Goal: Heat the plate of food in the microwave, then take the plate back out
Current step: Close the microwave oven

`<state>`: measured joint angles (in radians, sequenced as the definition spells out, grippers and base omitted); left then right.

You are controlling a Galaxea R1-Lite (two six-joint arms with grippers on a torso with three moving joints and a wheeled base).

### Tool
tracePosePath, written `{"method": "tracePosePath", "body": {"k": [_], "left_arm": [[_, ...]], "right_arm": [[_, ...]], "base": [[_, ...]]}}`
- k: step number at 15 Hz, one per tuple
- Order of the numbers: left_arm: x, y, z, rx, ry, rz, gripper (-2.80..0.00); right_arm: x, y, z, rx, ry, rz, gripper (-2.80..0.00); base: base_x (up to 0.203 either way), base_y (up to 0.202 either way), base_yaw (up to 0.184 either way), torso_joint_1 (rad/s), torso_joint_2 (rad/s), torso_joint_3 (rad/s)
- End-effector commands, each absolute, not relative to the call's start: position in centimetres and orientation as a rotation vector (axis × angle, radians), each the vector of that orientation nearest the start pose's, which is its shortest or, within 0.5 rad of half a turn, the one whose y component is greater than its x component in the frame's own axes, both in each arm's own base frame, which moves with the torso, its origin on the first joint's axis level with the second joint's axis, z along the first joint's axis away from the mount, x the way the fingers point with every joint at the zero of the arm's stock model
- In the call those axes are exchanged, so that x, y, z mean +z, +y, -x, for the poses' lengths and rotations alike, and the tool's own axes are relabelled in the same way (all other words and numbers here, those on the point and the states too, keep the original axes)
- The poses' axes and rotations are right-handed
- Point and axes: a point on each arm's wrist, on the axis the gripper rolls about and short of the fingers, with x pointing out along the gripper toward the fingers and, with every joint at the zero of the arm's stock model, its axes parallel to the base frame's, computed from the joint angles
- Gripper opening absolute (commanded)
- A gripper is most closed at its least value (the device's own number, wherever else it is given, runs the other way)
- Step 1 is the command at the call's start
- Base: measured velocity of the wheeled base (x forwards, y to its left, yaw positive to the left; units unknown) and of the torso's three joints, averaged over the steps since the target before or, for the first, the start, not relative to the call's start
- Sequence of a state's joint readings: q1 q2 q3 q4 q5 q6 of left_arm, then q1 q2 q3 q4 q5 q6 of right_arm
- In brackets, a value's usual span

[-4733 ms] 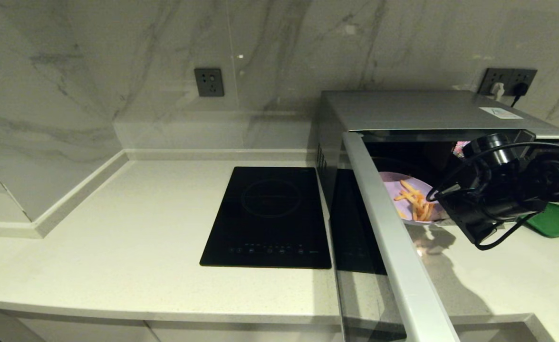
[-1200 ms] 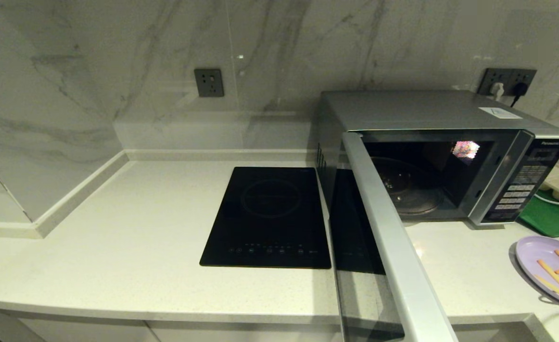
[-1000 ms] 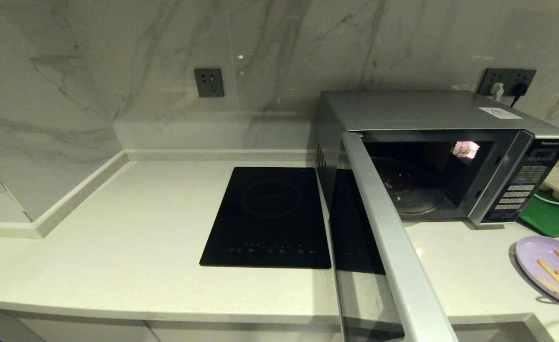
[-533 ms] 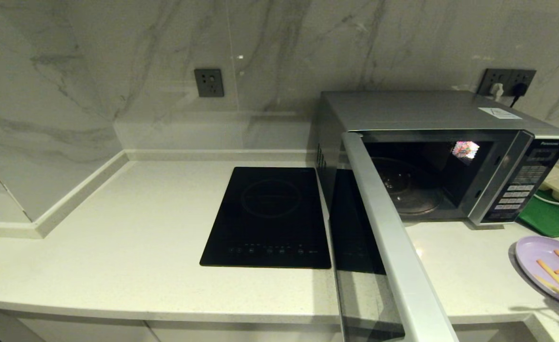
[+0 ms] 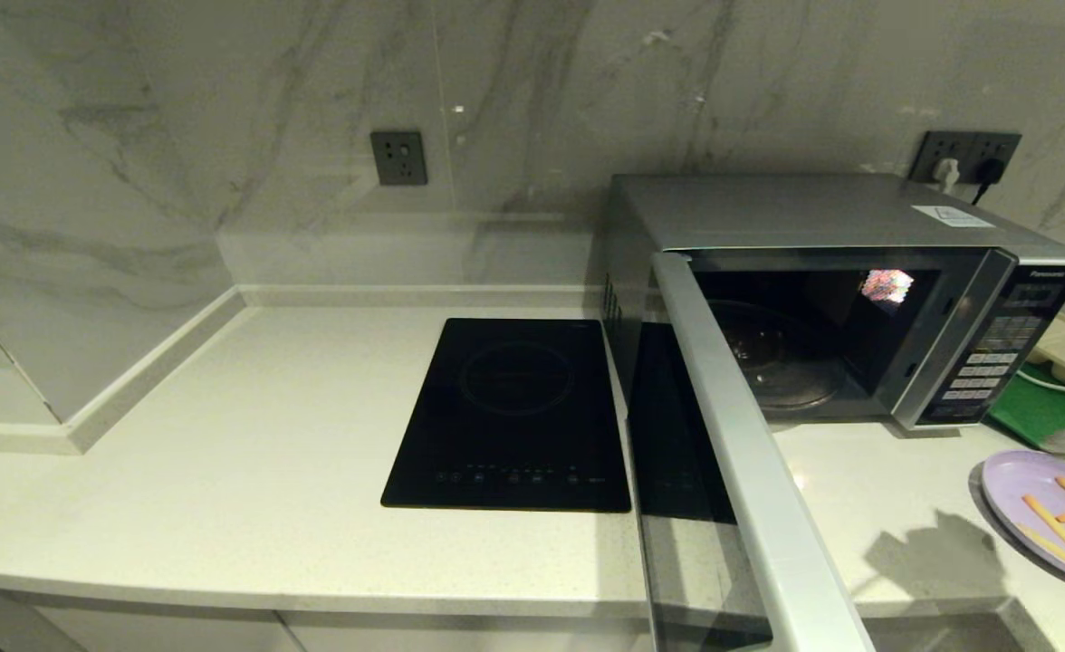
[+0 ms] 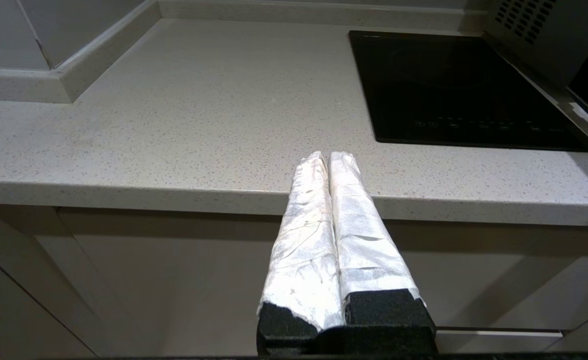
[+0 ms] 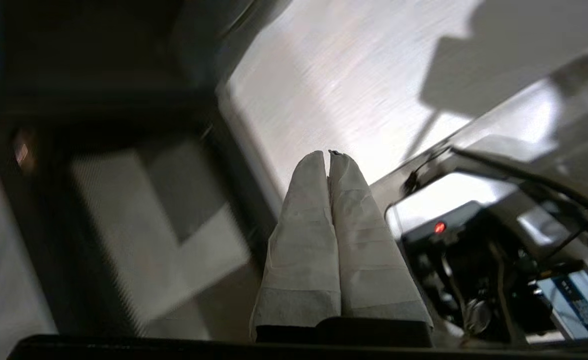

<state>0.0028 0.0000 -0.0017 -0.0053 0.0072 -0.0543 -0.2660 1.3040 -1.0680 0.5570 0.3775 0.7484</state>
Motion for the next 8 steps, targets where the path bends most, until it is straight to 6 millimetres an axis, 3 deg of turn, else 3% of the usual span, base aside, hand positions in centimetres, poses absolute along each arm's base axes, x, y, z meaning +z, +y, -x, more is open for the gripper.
{"method": "tracePosePath", "body": {"k": [1, 5, 8], "left_arm": [[7.7, 0.0, 2.3, 0.011, -0.008, 0.055, -2.80], [7.7, 0.0, 2.3, 0.011, -0.008, 0.055, -2.80], [7.7, 0.0, 2.3, 0.011, -0.008, 0.055, -2.80]], "right_arm": [[27.5, 0.6, -17.5, -0.029, 0.781, -0.893, -2.80], [31.4, 7.2, -18.5, 0.104, 0.795, -0.793, -2.80], [33.5, 10.0, -19.2, 0.139, 0.791, -0.751, -2.80]], "base": [[0.000, 0.000, 0.000, 0.000, 0.00, 0.000], [0.000, 0.000, 0.000, 0.000, 0.00, 0.000], [0.000, 0.000, 0.000, 0.000, 0.00, 0.000]]}}
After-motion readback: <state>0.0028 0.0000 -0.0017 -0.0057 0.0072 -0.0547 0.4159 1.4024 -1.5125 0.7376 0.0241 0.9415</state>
